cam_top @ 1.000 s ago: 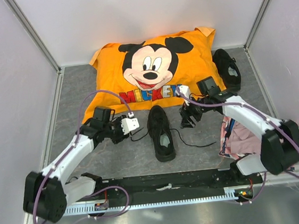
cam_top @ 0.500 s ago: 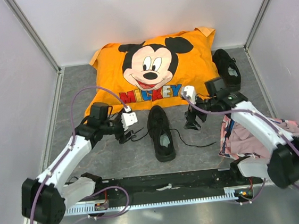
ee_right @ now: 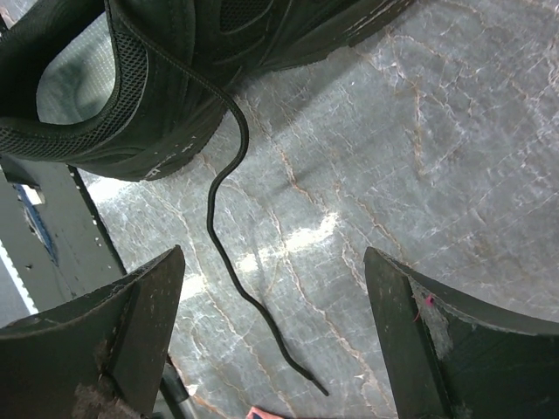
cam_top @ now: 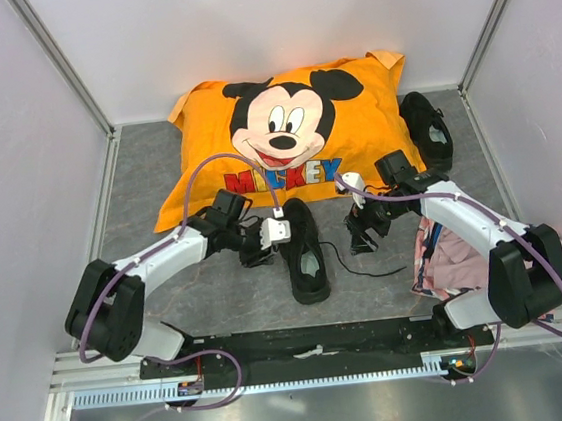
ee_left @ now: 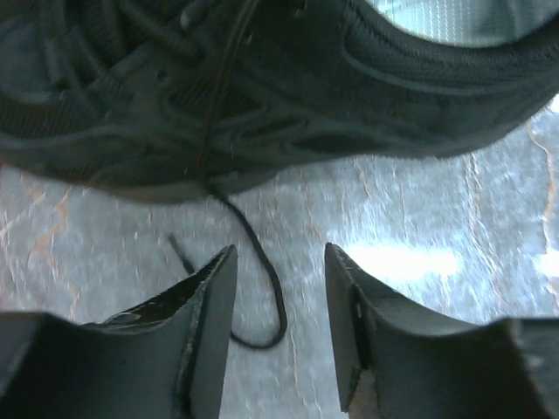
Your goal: Tie the shoes
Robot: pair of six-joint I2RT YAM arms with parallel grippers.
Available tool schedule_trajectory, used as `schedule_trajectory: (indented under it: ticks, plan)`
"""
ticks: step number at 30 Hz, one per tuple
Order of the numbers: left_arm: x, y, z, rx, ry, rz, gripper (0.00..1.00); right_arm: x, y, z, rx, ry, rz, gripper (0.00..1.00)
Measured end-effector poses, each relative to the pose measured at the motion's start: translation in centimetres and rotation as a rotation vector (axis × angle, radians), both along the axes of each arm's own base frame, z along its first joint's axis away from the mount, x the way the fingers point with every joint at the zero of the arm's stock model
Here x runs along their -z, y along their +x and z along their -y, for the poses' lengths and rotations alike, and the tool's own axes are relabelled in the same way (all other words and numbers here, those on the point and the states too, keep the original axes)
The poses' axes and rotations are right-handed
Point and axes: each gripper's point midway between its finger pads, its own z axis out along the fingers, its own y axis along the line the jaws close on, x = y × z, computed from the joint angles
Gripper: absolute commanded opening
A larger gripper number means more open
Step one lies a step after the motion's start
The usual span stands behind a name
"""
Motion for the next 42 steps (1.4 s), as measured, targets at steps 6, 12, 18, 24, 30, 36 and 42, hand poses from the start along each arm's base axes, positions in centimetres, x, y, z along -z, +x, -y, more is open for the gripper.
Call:
schedule_trajectory:
  ticks: [6, 12, 18, 24, 30, 36, 42]
  plan:
    - [0.7, 2.2, 1.2, -0.041, 0.011, 0.028, 0.46, 0.0, -0.2, 0.0, 0.013, -0.001, -0.018, 0.91]
    - [0.3, 3.8, 2.2, -0.068, -0.012, 0.038, 0.4, 0.0, -0.2, 0.0, 0.017, -0.002, -0.021, 0.91]
    - [0.6, 3.9, 3.1, -0.055, -0.021, 0.022, 0.38, 0.2, -0.1, 0.2, 0.023, -0.011, -0.02, 0.91]
    - [0.6, 3.6, 3.2, -0.049, -0.018, 0.004, 0.02, 0.2, 0.0, 0.4, 0.03, -0.014, -0.02, 0.9]
    - [0.1, 3.2, 3.1, -0.059, -0.019, -0.01, 0.02, 0.2, 0.1, 0.5, 0.035, -0.014, -0.019, 0.86]
    - [-6.1, 2.1, 3.4, -0.061, -0.142, 0.069, 0.01, 0.2, 0.2, 0.3, 0.04, 0.002, -0.017, 0.79]
    - [-11.6, -0.1, 4.1, -0.045, -0.286, 0.082, 0.01, 1.6, 0.2, -0.3, 0.052, 0.014, -0.094, 0.73]
